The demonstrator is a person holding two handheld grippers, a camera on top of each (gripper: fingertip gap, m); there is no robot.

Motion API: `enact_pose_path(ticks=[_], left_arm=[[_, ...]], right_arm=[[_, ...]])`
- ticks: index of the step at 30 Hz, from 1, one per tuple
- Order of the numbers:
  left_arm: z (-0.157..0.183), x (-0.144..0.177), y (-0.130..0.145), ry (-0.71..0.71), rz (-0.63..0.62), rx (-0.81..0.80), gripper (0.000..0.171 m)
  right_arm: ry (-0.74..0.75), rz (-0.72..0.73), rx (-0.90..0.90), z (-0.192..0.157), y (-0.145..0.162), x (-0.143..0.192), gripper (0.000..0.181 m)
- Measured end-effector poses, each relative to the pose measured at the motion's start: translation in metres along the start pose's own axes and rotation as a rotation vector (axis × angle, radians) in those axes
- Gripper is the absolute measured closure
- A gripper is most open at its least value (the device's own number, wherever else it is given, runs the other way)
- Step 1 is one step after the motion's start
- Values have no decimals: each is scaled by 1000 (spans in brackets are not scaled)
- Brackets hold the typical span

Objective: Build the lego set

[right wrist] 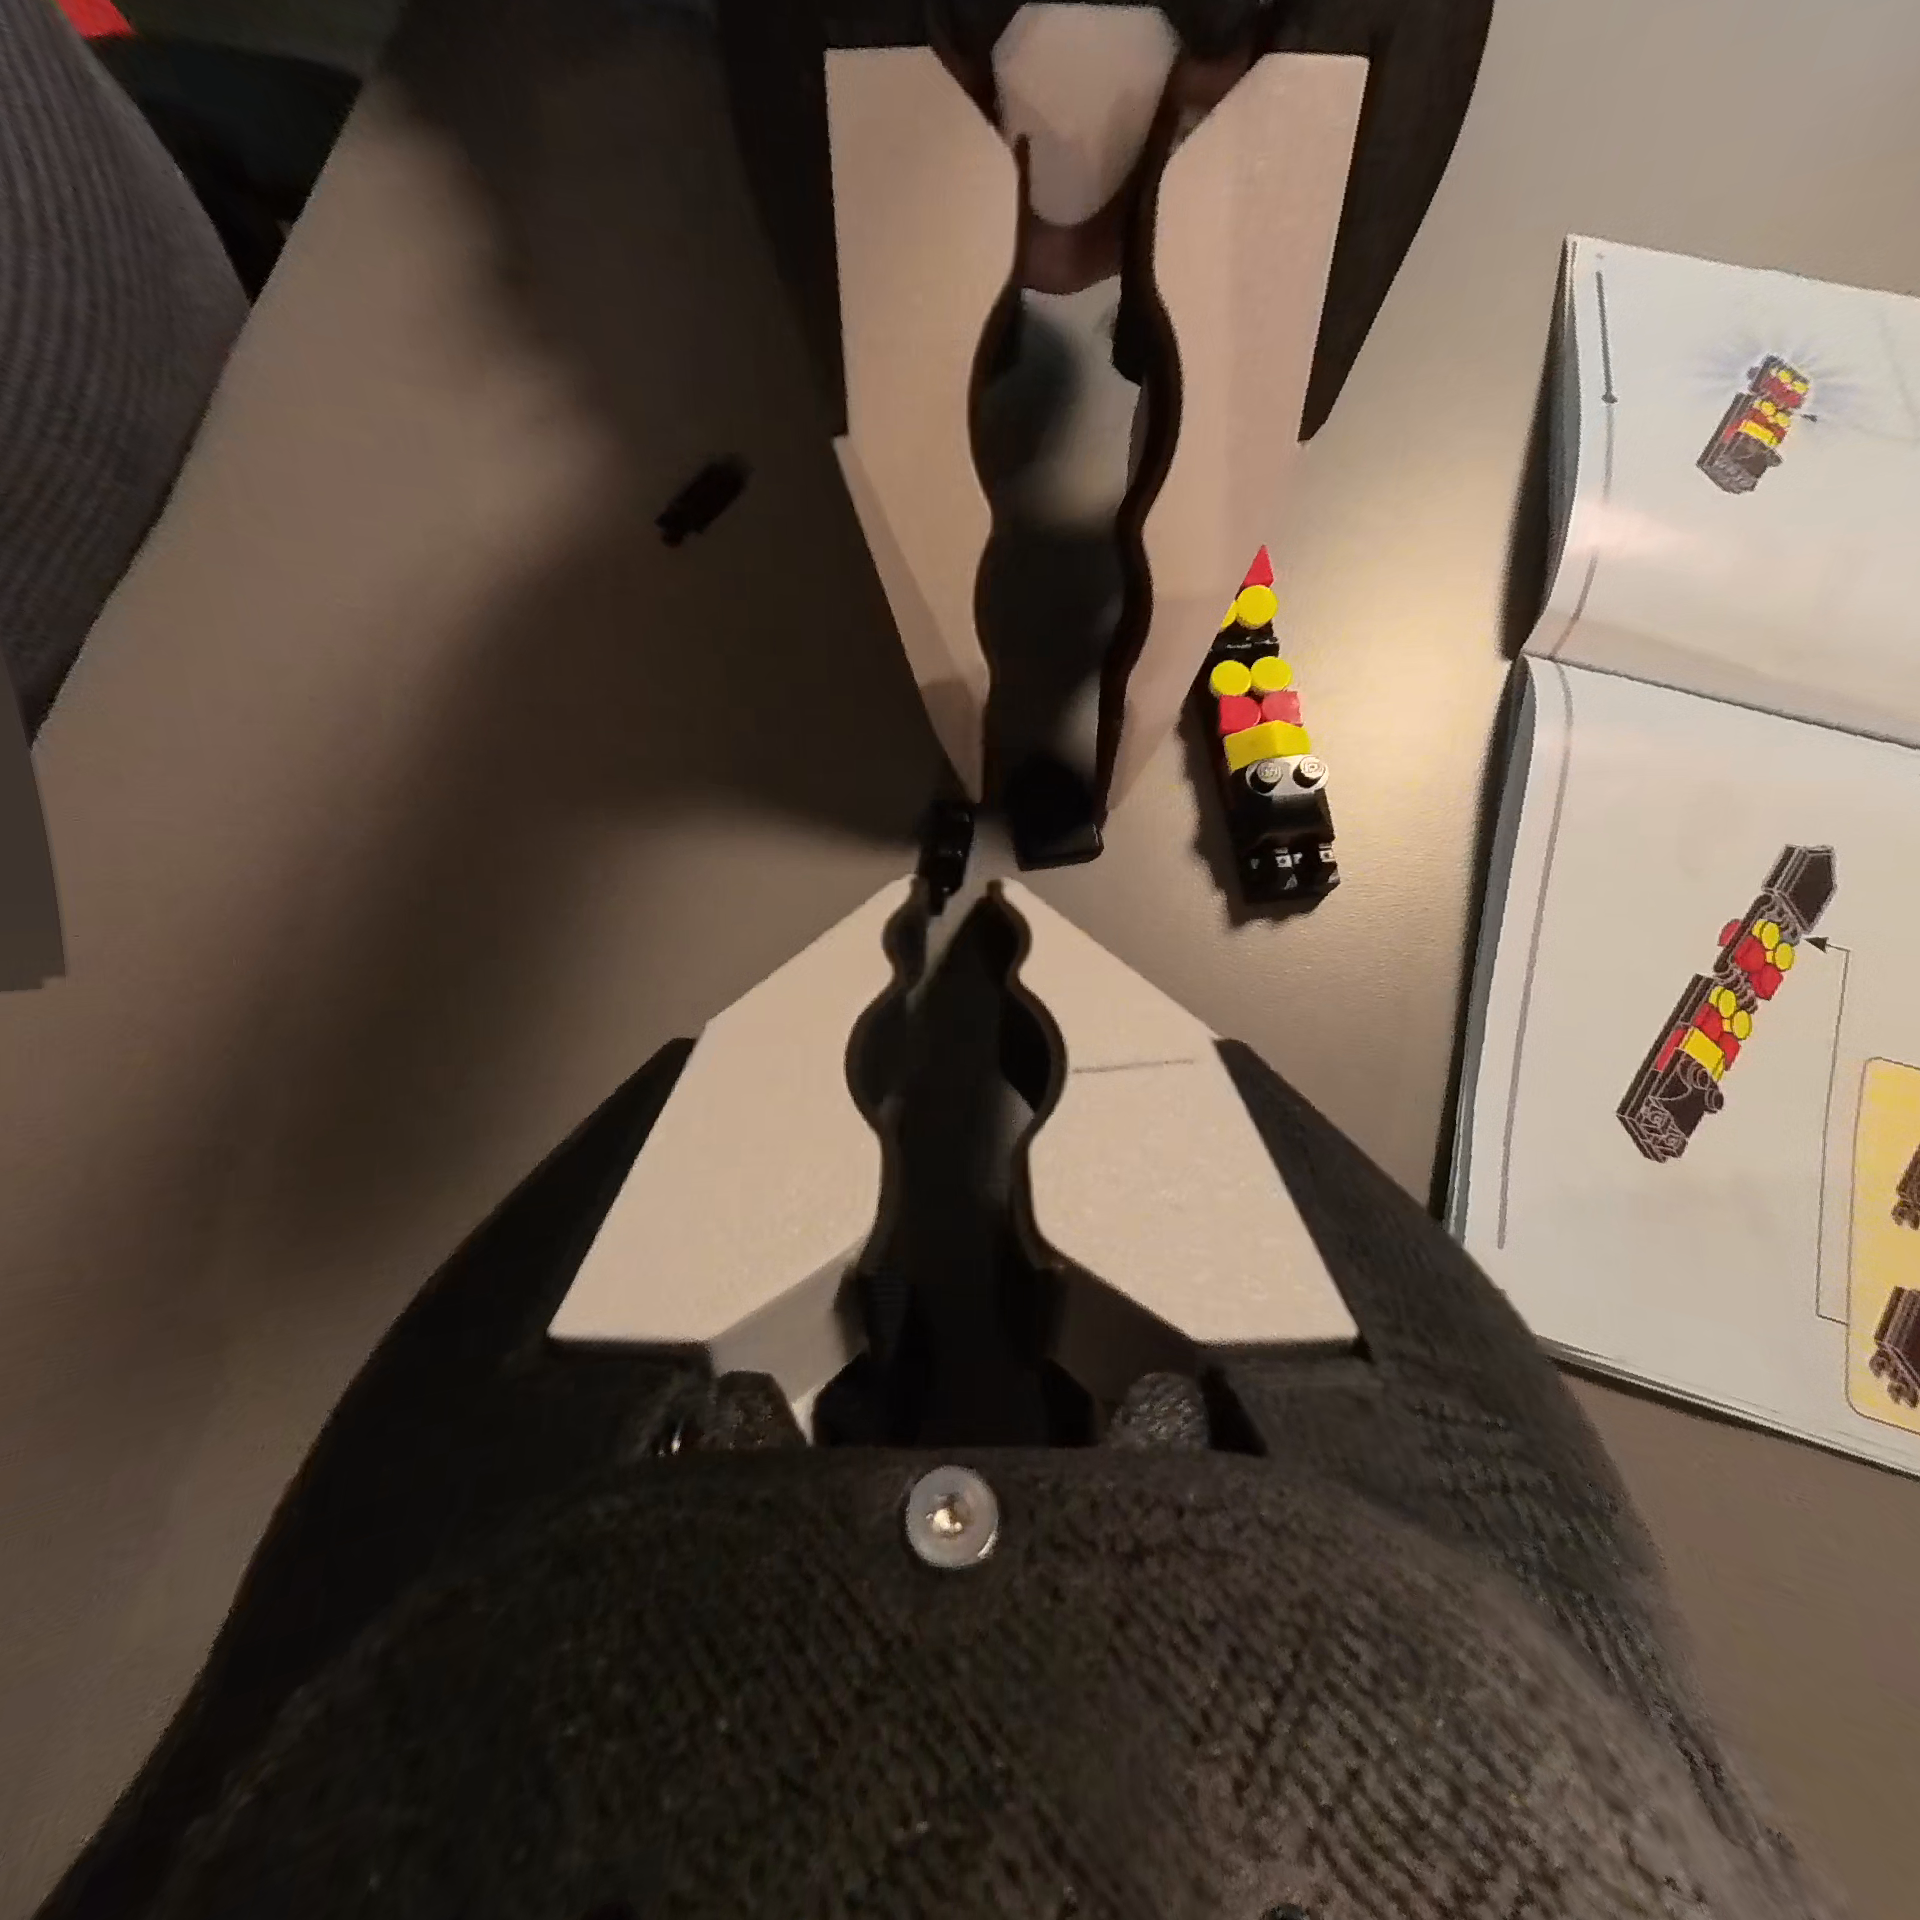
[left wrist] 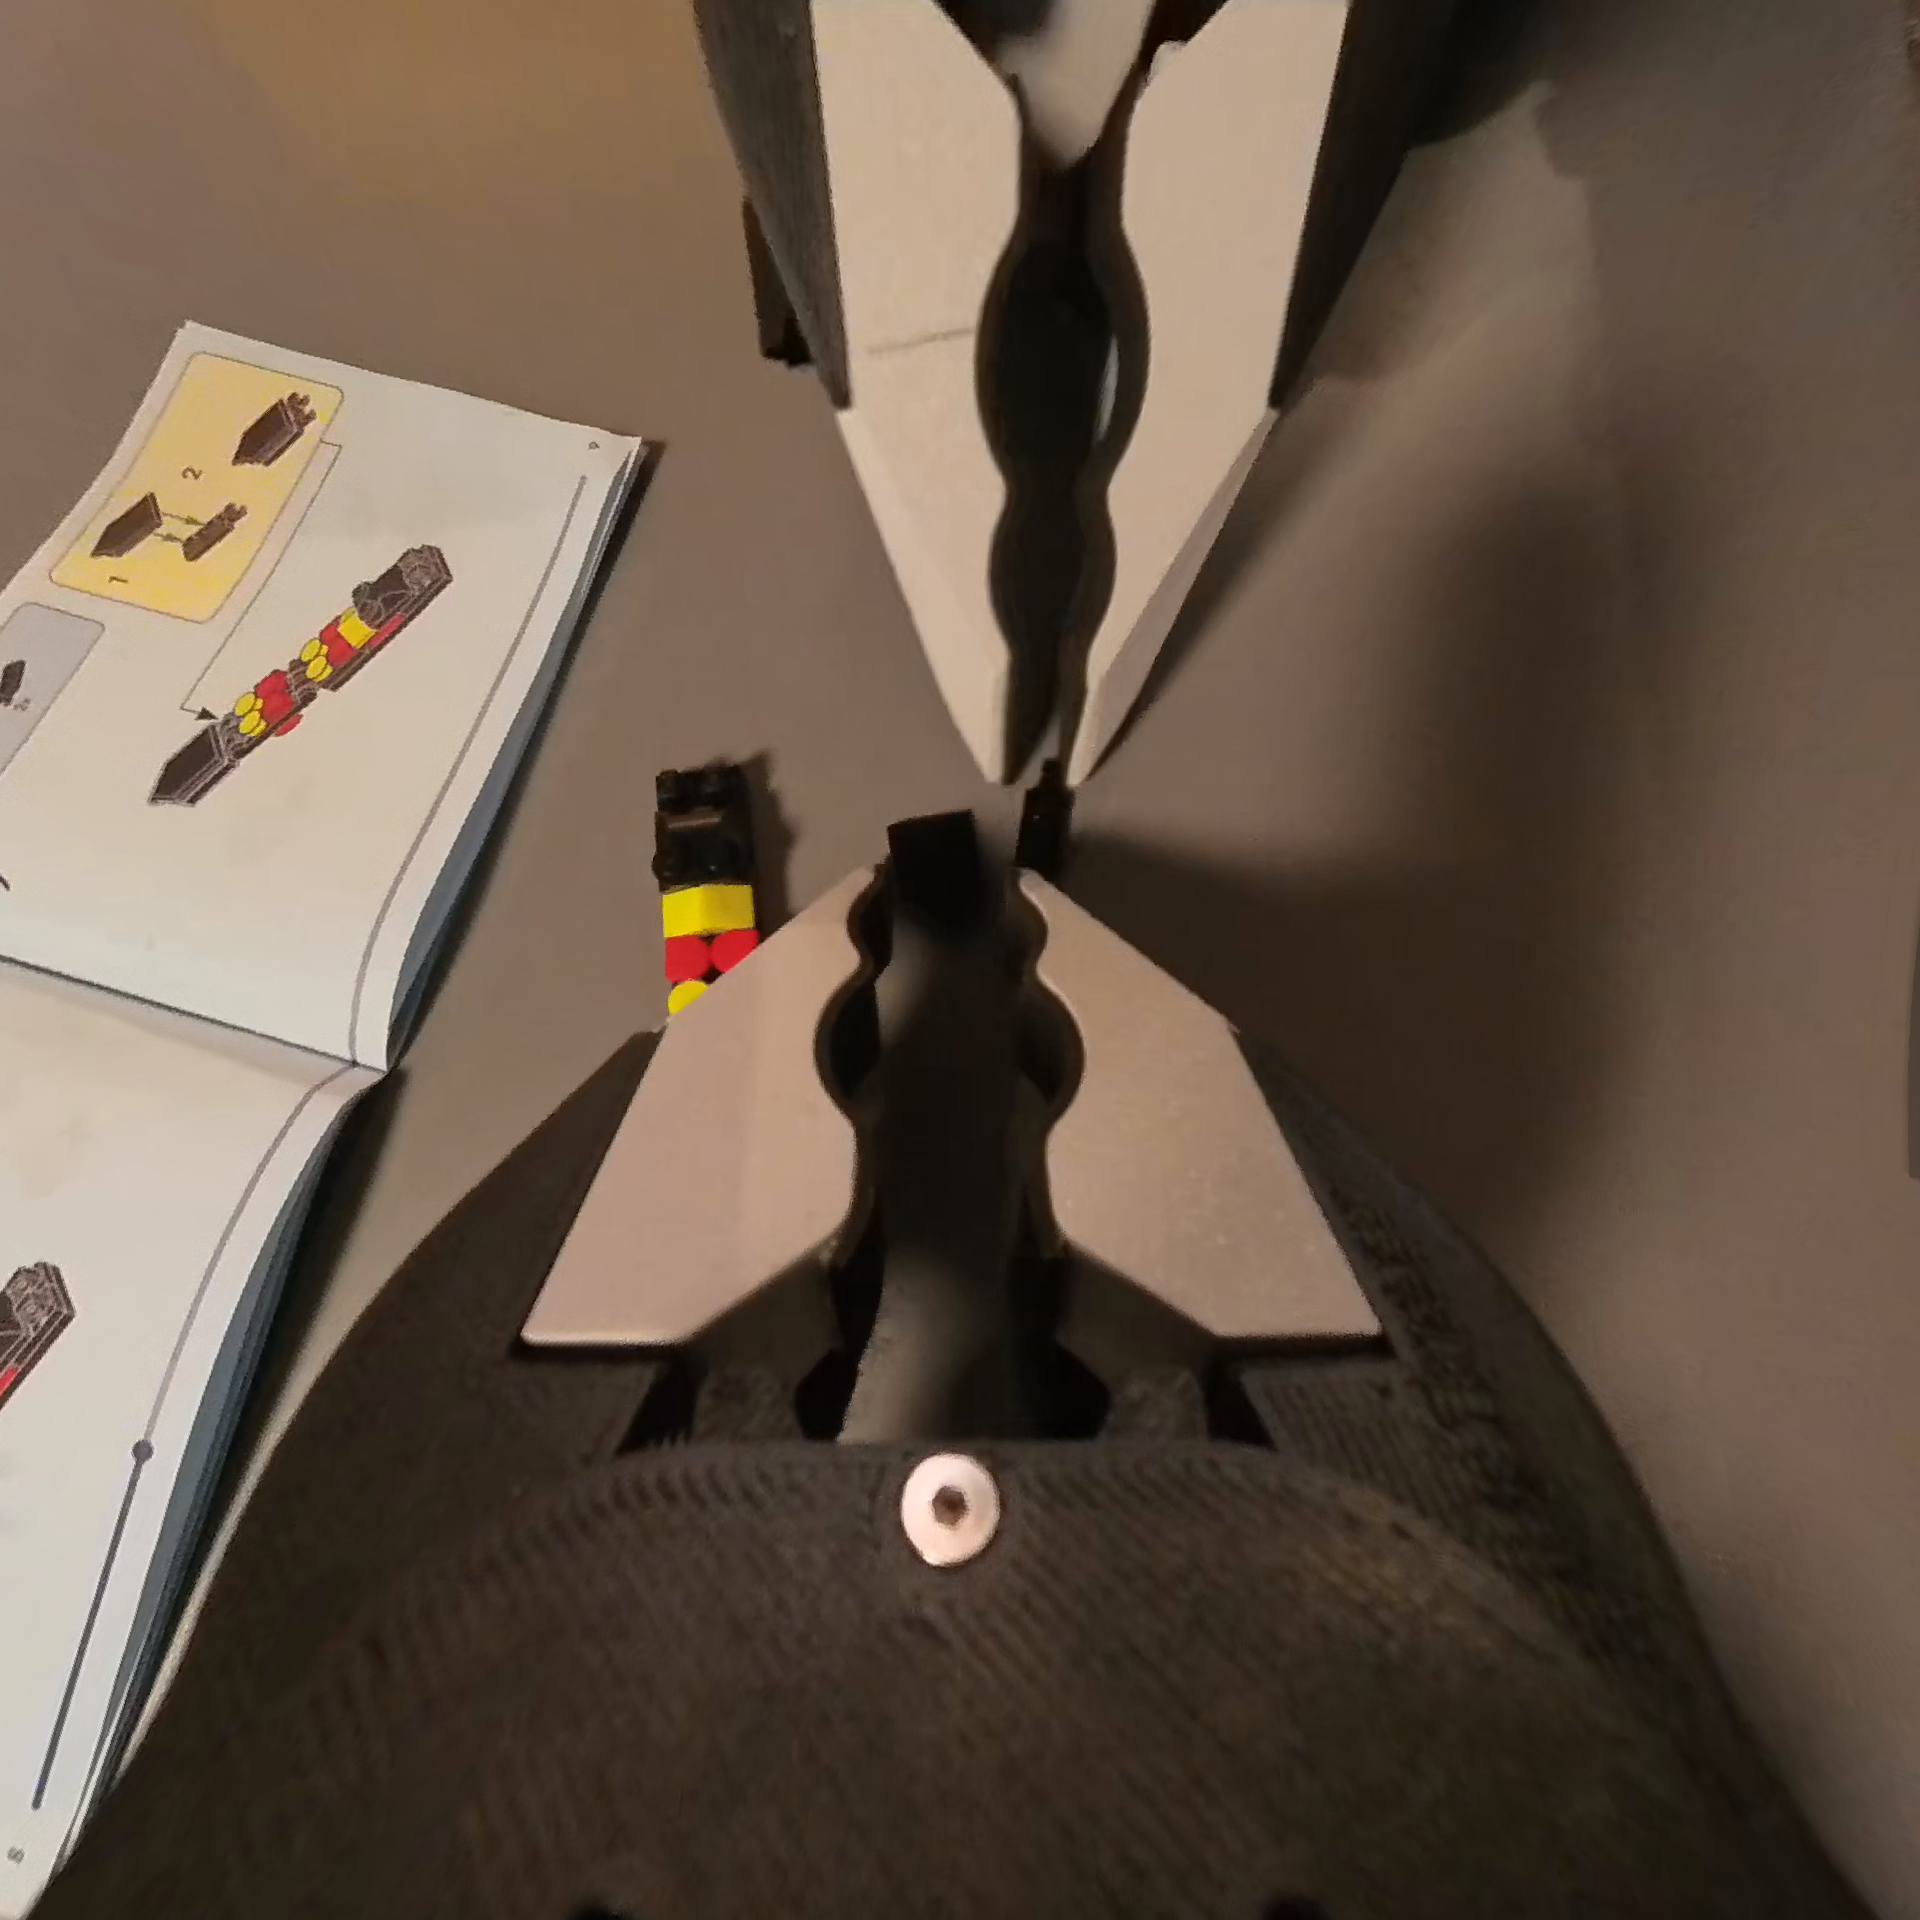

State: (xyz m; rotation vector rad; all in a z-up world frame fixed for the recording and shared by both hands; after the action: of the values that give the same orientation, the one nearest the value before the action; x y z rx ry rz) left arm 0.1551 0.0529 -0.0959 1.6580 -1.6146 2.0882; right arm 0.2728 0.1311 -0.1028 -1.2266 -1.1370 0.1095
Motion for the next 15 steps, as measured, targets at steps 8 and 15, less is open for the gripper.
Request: enact_pose_path(ticks=[8,15], left_arm=[[-2,-3,0,27,31,1,155],[-5,-1,2,58,43,-27,156]], right_arm=[[58,41,26,-3,1,6,161],[36,58,-41,-8,2,8,162]])
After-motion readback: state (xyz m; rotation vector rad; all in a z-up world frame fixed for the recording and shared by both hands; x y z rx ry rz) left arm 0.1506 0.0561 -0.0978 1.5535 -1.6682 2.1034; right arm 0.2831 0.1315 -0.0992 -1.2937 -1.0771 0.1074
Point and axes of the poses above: each gripper's, where its closed fingertips meet, x back along the fingers, y out of its underside, z = x × y across the jaws, the point moved 9 cm from there along x, back along the fingers, and after that the axes turned 9 degrees about -y, right-handed, at the moved point
